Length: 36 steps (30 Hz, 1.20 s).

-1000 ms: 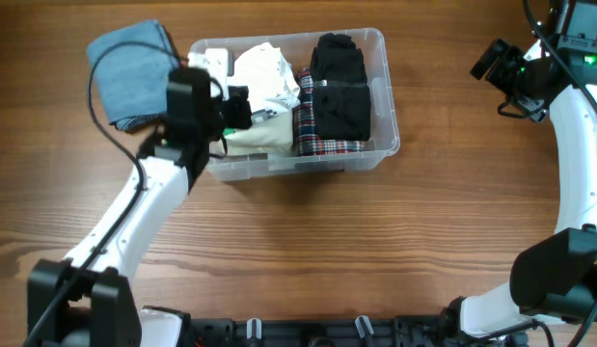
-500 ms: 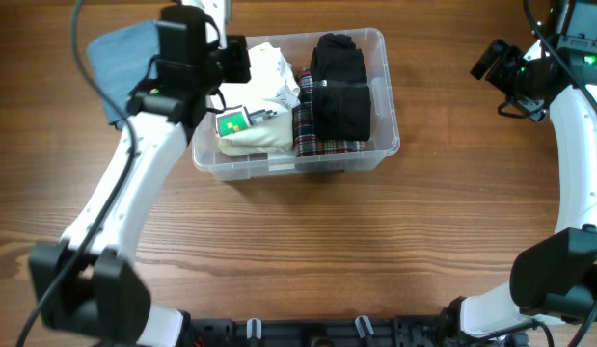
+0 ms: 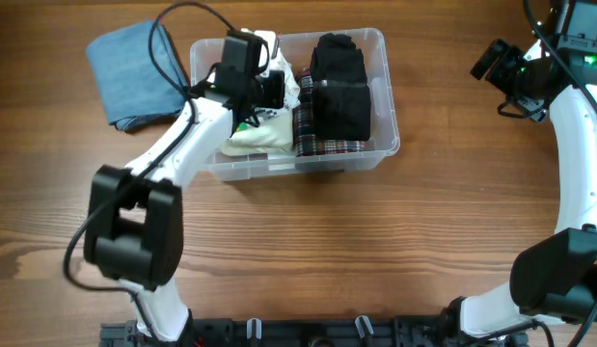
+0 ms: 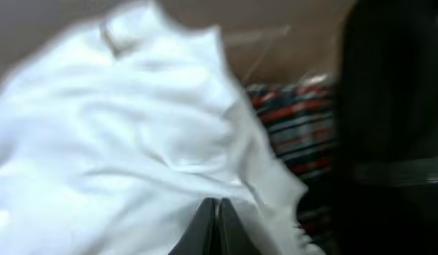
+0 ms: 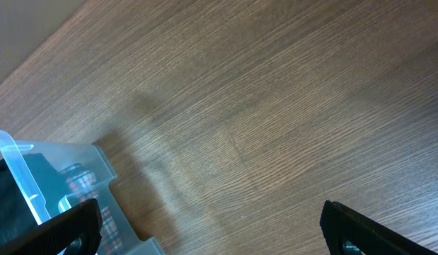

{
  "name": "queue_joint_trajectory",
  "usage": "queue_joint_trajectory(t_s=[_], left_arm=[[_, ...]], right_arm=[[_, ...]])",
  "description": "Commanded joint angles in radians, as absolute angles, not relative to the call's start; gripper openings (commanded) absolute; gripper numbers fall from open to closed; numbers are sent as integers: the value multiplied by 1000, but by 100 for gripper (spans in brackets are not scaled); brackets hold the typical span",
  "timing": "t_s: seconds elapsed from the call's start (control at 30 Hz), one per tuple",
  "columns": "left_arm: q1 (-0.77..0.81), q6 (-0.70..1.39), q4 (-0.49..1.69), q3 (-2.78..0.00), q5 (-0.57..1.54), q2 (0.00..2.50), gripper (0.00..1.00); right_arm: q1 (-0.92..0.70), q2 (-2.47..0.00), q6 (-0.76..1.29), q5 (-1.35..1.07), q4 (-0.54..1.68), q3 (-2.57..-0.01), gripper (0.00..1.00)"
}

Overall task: Pack container
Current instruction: 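Lower the white T-shirt onto the cream cloth and release, then move the left gripper to the blue denim cloth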

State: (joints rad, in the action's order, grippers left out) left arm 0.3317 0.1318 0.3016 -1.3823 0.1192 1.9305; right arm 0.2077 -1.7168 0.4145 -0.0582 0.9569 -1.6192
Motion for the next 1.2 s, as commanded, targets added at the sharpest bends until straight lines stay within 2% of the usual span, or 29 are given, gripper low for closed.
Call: queue_joint_trajectory(t_s=[0.0, 0.33, 0.37, 0.4, 0.43, 0.47, 0.5, 0.83, 0.97, 1.17], left_arm=[[330, 112, 320, -1390, 96, 2011, 4], [363, 125, 354, -1399, 99, 2011, 4], [363, 147, 361, -1406, 100, 1993, 6], [363, 166, 369, -1413, 99, 1974, 21], [361, 173, 380, -1422, 101, 1946, 48], [362, 172, 398, -1432, 104, 1900, 96], [362, 172, 410, -1436, 103, 1870, 100], [308, 101, 514, -1438, 92, 1570, 100], [147, 189, 588, -1438, 84, 1508, 100], [-143, 291, 646, -1438, 133, 1558, 100]], right_arm=[[207, -1731, 421, -41, 954, -1628, 100], [207, -1731, 421, -41, 954, -1628, 100], [207, -1731, 421, -41, 954, -1628, 100], [207, -1731, 422, -41, 954, -1628, 100], [207, -1731, 421, -41, 954, -1628, 100], [207, -1731, 421, -41, 954, -1628, 100], [207, -1731, 421, -41, 954, -1628, 100], [207, -1731, 422, -41, 954, -1628, 100], [207, -1731, 421, -41, 954, -1628, 100], [207, -1731, 421, -41, 954, -1628, 100]])
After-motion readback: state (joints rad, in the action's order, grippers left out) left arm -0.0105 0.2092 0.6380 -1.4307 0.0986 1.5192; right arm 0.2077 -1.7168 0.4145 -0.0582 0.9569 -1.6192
